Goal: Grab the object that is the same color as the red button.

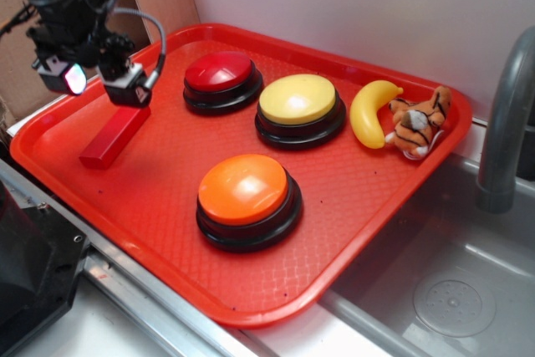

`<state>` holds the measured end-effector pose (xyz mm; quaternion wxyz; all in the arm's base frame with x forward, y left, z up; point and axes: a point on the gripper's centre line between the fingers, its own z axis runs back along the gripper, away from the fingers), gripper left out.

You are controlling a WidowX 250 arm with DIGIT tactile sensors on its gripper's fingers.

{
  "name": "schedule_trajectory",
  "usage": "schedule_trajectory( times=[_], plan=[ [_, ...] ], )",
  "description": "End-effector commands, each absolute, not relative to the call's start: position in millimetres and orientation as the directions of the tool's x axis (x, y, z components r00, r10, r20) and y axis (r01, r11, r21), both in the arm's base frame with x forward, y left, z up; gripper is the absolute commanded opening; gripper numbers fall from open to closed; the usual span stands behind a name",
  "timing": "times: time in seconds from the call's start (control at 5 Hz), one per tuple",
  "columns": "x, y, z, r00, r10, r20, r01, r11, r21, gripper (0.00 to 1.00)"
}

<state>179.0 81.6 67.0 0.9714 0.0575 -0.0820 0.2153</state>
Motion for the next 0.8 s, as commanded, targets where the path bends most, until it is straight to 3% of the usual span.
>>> schedule_trajectory(
  times=[0.0, 0.2, 0.4, 0.6],
  plan=[
    [183.0, 109.1, 43.0, 0.826, 0.536, 0.177, -0.541, 0.841, -0.02, 1.0],
    [187.1, 121.1, 23.2, 0.807, 0.567, 0.165, -0.574, 0.819, -0.005, 1.0],
    [188.4, 121.2, 17.3, 0.786, 0.604, 0.128, -0.6, 0.796, -0.071, 1.0],
    [187.4, 119.9, 16.1, 0.777, 0.617, 0.124, -0.61, 0.787, -0.095, 0.53]
  ],
)
